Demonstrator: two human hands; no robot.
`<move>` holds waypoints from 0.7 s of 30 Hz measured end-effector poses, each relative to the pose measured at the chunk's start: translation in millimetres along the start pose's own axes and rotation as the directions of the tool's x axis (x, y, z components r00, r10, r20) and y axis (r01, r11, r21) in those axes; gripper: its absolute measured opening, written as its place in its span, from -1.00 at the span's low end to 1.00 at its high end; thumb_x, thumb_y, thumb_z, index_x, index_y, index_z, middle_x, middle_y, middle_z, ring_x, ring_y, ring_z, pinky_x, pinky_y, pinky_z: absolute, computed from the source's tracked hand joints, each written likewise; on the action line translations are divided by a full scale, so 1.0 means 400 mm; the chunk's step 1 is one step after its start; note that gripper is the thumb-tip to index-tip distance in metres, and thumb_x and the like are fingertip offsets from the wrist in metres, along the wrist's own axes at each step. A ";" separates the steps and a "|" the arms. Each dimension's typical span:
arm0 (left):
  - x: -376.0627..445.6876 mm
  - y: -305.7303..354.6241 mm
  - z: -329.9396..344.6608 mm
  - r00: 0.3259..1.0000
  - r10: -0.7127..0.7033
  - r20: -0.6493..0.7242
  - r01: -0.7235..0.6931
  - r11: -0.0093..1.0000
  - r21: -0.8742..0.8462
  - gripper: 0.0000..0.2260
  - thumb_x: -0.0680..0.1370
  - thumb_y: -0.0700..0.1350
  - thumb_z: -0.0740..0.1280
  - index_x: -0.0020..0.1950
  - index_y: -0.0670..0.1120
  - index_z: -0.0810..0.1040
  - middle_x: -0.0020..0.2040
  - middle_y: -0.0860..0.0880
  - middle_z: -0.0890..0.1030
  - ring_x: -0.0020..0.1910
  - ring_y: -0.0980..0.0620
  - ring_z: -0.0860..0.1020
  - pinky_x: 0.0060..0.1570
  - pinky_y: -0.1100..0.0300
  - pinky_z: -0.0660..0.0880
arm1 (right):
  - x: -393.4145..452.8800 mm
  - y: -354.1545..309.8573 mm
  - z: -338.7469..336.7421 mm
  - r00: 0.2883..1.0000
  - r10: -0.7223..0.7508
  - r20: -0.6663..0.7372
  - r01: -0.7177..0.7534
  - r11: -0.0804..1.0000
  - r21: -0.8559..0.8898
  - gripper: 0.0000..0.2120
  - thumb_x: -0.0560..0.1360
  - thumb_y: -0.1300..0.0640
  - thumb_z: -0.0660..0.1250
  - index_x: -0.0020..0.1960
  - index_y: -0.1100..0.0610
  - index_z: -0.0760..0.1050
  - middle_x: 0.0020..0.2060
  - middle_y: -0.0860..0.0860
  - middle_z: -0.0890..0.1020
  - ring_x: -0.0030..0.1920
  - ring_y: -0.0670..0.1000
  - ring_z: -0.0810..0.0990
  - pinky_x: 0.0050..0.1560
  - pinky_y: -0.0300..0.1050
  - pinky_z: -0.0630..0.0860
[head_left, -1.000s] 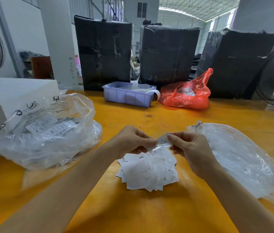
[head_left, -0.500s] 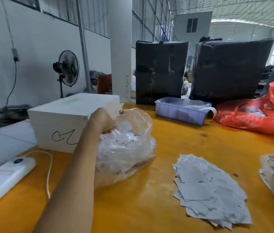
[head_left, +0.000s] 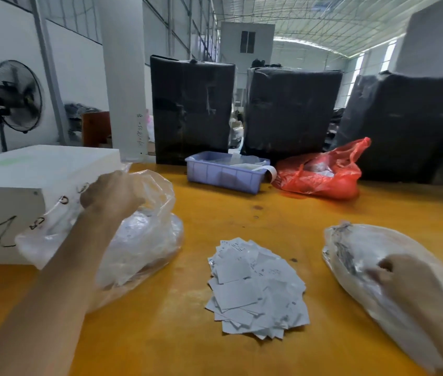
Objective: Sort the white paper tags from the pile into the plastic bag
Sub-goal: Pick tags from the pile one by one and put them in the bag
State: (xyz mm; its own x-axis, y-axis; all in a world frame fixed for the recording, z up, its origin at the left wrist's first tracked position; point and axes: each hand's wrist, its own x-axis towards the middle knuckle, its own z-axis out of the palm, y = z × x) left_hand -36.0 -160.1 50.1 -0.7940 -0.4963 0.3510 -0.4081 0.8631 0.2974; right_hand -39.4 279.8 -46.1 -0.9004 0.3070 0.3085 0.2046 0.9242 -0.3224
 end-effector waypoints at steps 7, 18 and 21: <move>-0.129 0.192 0.058 0.912 0.387 -0.136 -0.410 0.845 -0.343 -0.78 0.51 -0.06 0.39 0.09 -0.13 0.61 -0.03 -0.10 0.65 -0.07 -0.11 0.57 -0.07 0.05 0.50 | 0.002 0.013 -0.012 0.999 0.036 0.021 -0.037 0.996 0.079 -0.84 0.48 0.28 0.30 -0.03 0.19 0.65 -0.02 0.09 0.67 0.06 0.11 0.59 -0.02 -0.10 0.51; -0.317 0.282 0.222 0.715 0.694 -0.086 -0.664 0.634 -0.396 -0.84 0.58 -0.07 0.27 0.06 0.00 0.62 0.00 0.07 0.65 -0.07 0.06 0.59 -0.21 0.23 0.46 | 0.009 0.014 -0.016 0.997 0.015 -0.077 0.008 0.955 0.296 -0.78 0.41 0.35 0.41 0.05 0.28 0.62 -0.06 0.16 0.69 -0.04 0.04 0.63 -0.05 -0.28 0.43; -0.325 0.281 0.231 0.702 0.705 -0.104 -0.666 0.598 -0.446 -0.87 0.55 -0.12 0.31 0.01 -0.03 0.65 -0.05 0.07 0.67 -0.14 0.11 0.59 -0.25 0.32 0.38 | 0.010 0.012 -0.041 0.967 0.069 -0.247 0.059 0.877 0.476 -0.78 0.37 0.42 0.42 0.02 0.30 0.64 -0.15 0.16 0.69 -0.14 0.04 0.63 0.07 -0.11 0.54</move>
State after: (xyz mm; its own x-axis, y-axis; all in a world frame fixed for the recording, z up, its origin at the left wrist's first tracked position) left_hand -20.2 10.1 -44.0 -0.7981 0.2504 0.5480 0.4859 0.8052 0.3399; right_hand -35.8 289.3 -31.8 -0.7611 0.4168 0.4970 -0.0565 0.7207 -0.6910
